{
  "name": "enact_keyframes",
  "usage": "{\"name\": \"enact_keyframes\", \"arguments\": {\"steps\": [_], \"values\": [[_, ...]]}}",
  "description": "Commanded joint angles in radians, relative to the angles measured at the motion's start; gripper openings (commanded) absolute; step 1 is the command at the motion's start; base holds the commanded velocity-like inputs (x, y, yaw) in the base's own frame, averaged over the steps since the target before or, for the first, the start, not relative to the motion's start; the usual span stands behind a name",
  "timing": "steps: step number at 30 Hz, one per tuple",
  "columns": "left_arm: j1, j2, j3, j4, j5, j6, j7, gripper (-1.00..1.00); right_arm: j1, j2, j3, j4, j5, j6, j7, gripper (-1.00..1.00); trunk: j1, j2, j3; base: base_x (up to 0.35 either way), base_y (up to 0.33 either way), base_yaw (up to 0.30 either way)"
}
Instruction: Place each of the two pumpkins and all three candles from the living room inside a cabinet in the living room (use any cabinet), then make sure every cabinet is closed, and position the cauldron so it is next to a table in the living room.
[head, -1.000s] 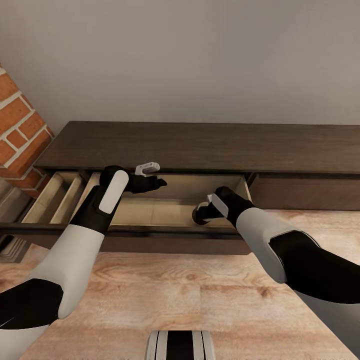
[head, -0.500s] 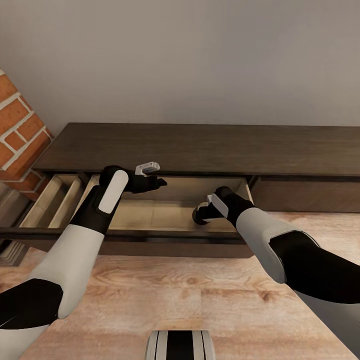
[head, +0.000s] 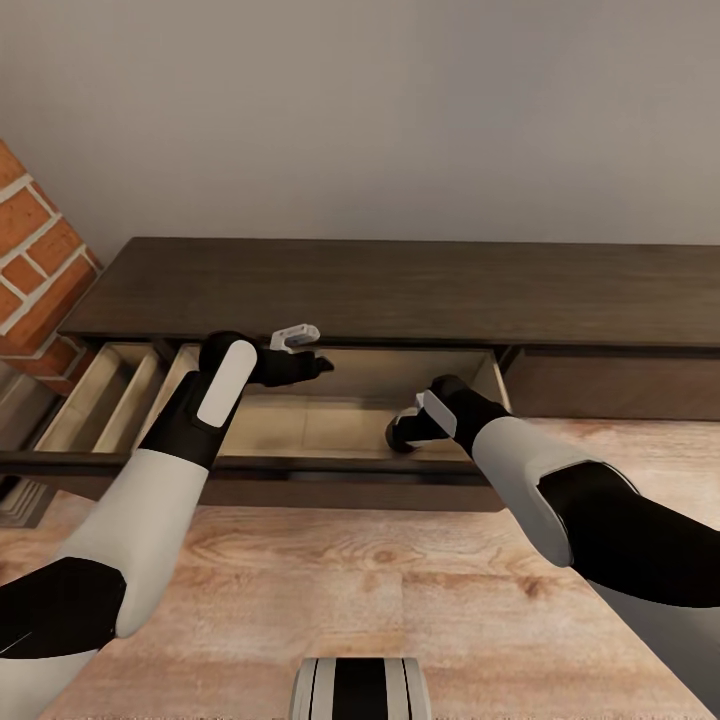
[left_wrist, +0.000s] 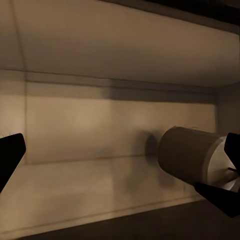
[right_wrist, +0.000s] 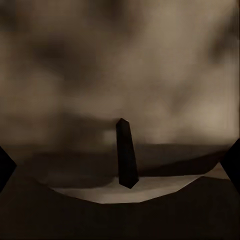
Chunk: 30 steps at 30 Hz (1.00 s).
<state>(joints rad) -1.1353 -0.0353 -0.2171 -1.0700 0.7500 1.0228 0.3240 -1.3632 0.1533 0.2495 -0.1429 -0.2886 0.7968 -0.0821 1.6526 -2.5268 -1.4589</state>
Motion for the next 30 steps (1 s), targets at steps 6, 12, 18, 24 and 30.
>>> {"name": "enact_keyframes", "arguments": {"steps": [6, 12, 18, 24, 30], "values": [[-0.001, 0.001, -0.001, -0.001, 0.011, 0.002, 0.010, 1.00, 0.000, 0.000, 0.004, -0.001, -0.011, 0.004, -0.008, -1.00, 0.002, -0.002, -0.020, 0.000, 0.000, 0.000], [-0.001, 0.000, 0.000, -0.001, 0.011, 0.002, 0.011, 1.00, -0.001, 0.000, 0.003, -0.001, -0.011, 0.004, -0.008, -1.00, 0.002, -0.002, -0.020, 0.000, 0.000, 0.000], [0.000, 0.001, 0.000, -0.002, 0.011, 0.002, 0.011, 1.00, 0.000, 0.000, 0.004, 0.000, -0.011, 0.004, -0.008, -1.00, 0.002, -0.002, -0.020, 0.123, 0.000, 0.000], [0.000, 0.003, -0.001, -0.001, 0.011, 0.002, 0.010, 1.00, 0.000, 0.000, 0.004, 0.000, -0.011, 0.004, -0.008, -1.00, 0.002, -0.002, -0.020, 0.076, 0.000, 0.000], [-0.001, 0.002, -0.001, -0.001, 0.010, 0.002, 0.010, 1.00, 0.000, 0.000, 0.004, 0.000, -0.011, 0.004, -0.008, -1.00, 0.002, -0.002, -0.020, 0.005, 0.000, 0.000]]}}
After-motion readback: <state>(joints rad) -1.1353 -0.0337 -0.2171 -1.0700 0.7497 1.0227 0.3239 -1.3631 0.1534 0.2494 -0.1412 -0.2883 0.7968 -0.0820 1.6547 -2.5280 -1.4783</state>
